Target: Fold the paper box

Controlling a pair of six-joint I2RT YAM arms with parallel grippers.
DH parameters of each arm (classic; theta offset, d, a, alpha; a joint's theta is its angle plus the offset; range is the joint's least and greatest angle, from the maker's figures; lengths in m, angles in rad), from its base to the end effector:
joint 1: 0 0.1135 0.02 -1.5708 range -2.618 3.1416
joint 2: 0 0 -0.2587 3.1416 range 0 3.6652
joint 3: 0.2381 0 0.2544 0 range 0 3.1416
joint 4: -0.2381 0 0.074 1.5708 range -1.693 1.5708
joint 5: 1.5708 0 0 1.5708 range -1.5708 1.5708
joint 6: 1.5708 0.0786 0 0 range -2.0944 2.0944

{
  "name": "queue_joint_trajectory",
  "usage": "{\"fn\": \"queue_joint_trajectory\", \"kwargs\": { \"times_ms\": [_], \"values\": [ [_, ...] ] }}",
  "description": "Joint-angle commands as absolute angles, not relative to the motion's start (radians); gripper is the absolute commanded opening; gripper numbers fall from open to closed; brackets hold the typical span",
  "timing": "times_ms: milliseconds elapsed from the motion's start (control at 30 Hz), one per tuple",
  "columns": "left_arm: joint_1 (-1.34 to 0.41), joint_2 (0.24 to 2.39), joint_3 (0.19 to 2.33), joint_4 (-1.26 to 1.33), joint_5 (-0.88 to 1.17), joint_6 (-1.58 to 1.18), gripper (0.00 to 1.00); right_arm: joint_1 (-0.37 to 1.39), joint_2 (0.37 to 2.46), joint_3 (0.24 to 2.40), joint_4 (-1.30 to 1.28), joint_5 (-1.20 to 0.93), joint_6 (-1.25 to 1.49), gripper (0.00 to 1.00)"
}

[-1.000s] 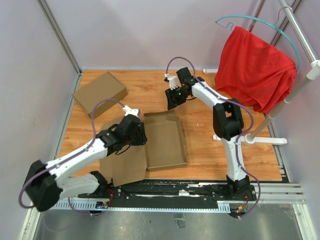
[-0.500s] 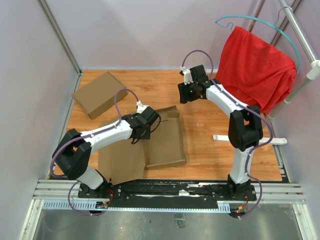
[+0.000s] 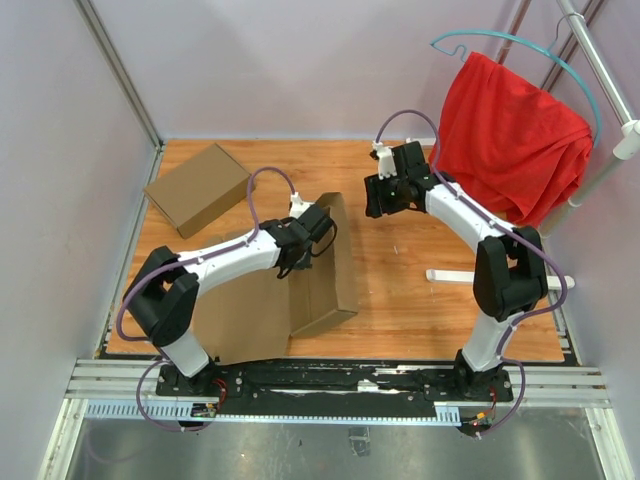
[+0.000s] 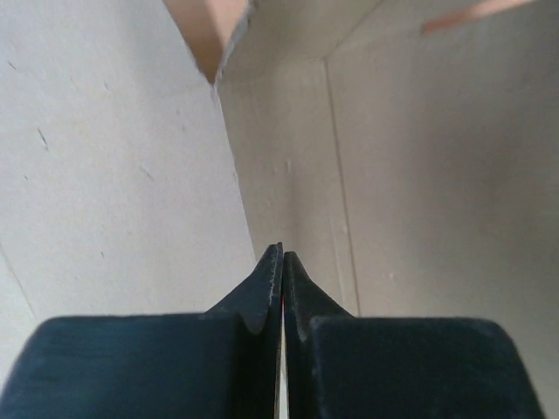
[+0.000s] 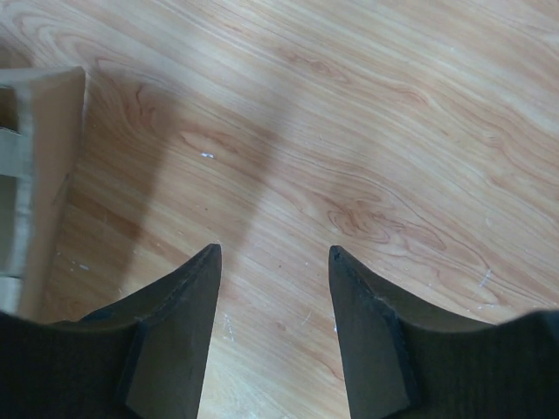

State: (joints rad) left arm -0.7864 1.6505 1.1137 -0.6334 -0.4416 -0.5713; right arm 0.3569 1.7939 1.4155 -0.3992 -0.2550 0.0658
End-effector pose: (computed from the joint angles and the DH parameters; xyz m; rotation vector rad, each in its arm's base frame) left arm 0.2642 -0.2171 0.1629 0.1586 2.5540 0.1207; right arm 0.4017 0.1709 0.2249 -0.4696 2.3263 0.5052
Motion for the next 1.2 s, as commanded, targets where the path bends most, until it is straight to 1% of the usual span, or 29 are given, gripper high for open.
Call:
{"fn": "queue_joint_trajectory", "kwargs": {
  "times_ms": [0,133,333,433,500,567,667,733,800,933,1033,1100,1167],
  "values": [
    [-0.793,1.592,1.201,-0.649,-0.518,-0.520,0.00,0.335,1.762,1.368,-0.386,-0.295,0.107,0.53],
    [-0.793,1.563,1.262,-0.675,-0.542,-0.482,0.00,0.335,1.703,1.332,-0.376,-0.305,0.130,0.55],
    [-0.793,1.498,1.326,-0.761,-0.590,-0.476,0.08,0.336,1.640,1.379,-0.502,-0.284,0.113,0.67],
    [-0.793,1.425,1.304,-0.756,-0.573,-0.484,0.08,0.336,1.640,1.363,-0.550,-0.289,0.103,0.67],
    [-0.793,1.365,1.266,-0.727,-0.512,-0.490,0.09,0.336,1.646,1.329,-0.550,-0.281,0.109,0.67],
    [-0.793,1.294,1.207,-0.683,-0.391,-0.492,0.08,0.344,1.655,1.303,-0.549,-0.290,0.112,0.66],
    [-0.810,1.159,1.021,-0.537,-0.146,-0.529,0.09,0.367,1.666,1.287,-0.550,-0.282,0.110,0.65],
    [-0.852,1.080,0.913,-0.466,-0.047,-0.576,0.09,0.380,1.676,1.283,-0.550,-0.270,0.115,0.65],
    [-0.921,1.055,0.848,-0.438,-0.020,-0.606,0.11,0.389,1.690,1.276,-0.537,-0.267,0.126,0.64],
    [-1.064,1.131,0.813,-0.418,-0.032,-0.613,0.12,0.407,1.758,1.307,-0.548,-0.263,0.126,0.61],
    [-1.128,1.187,0.804,-0.369,-0.023,-0.602,0.13,0.421,1.810,1.326,-0.564,-0.256,0.118,0.59],
    [-1.149,1.215,0.795,-0.342,-0.021,-0.601,0.13,0.425,1.833,1.325,-0.561,-0.255,0.119,0.55],
    [-1.160,1.239,0.787,-0.312,-0.003,-0.597,0.14,0.425,1.851,1.320,-0.560,-0.250,0.119,0.46]
  ]
}}
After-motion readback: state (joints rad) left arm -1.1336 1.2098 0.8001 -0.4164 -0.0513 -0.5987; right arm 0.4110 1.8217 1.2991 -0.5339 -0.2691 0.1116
